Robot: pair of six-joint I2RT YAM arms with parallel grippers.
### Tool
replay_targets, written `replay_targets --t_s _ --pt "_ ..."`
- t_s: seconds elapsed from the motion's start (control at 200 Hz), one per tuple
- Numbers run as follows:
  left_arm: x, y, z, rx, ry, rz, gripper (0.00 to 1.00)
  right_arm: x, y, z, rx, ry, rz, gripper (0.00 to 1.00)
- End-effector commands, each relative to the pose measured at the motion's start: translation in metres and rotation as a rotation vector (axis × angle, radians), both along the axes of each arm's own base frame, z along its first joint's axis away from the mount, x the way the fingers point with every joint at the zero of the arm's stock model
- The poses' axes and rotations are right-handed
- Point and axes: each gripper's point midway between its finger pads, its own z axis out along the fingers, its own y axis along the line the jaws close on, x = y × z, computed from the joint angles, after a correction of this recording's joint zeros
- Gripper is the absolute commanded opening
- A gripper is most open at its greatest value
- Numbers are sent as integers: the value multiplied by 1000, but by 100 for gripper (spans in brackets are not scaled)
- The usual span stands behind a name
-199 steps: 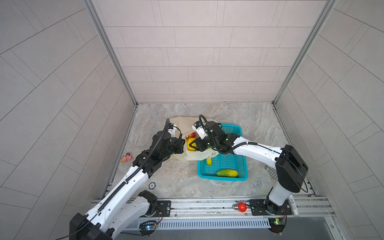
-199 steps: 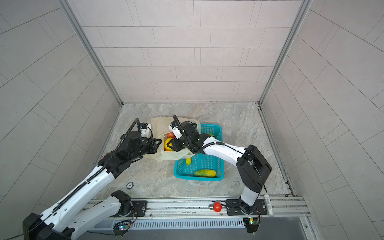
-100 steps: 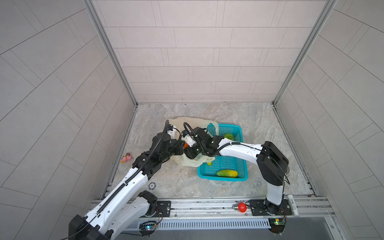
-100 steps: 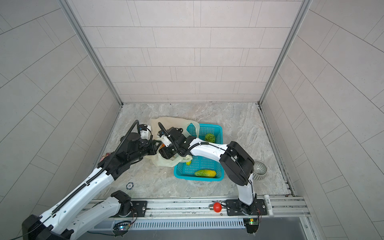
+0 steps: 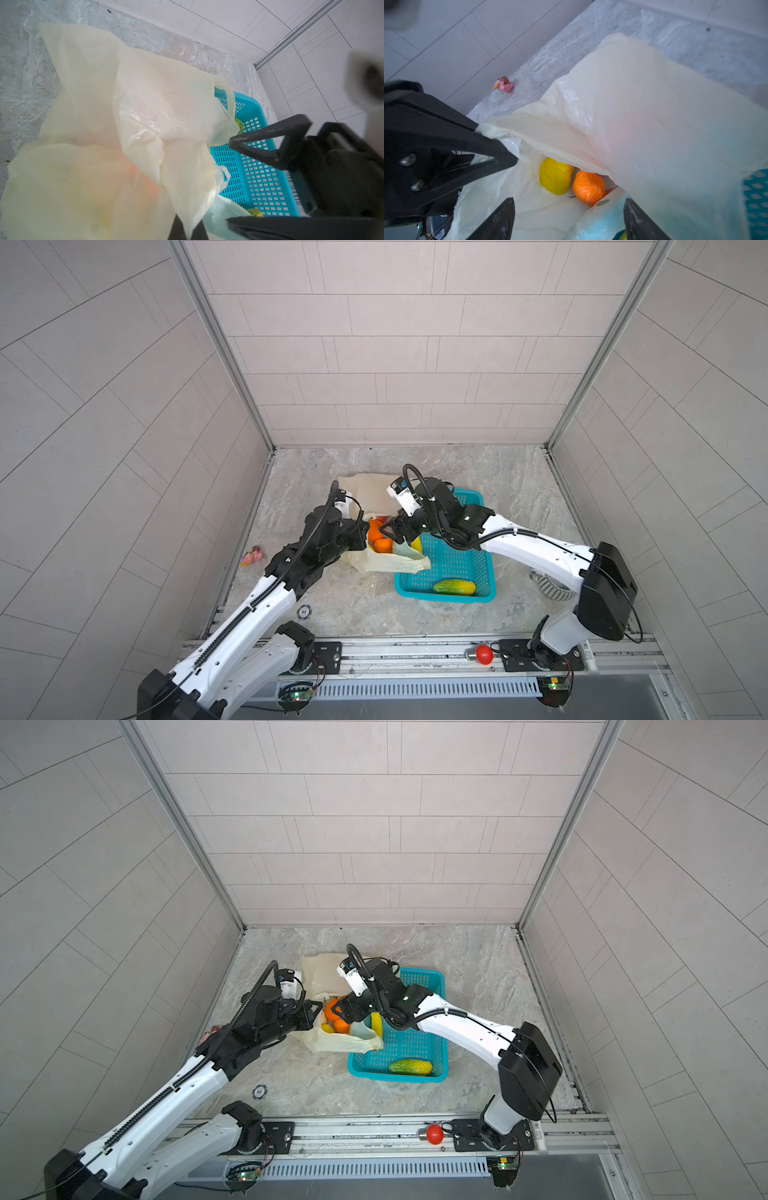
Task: Place the fruits into the plastic bag
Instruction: 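Move the right gripper back over the basket toward the green custard apple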
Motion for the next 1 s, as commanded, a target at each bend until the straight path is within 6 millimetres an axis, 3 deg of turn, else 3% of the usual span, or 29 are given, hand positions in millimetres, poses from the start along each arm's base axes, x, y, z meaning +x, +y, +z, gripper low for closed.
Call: replay_targets --t_s 0.0,0.18,0.275,0.375,0.57,0.996 --pt "1 1 -1 17 -12 0 0 12 -38 6 -36 -63 -117 78" --pt "3 -1 -2 18 -8 -3 0 34 -129 12 -76 -131 -437 77" --pt "4 -2 -3 17 -6 -5 0 41 -173 -4 -115 -98 -584 77" --pt "5 -4 -3 17 -6 -8 0 45 -202 -27 -207 -46 -666 77" --pt "5 -4 -2 17 -6 -9 0 60 -213 -62 -343 28 -675 77" --pt "4 -3 -3 23 -6 -10 0 90 -202 -107 -457 170 -695 80"
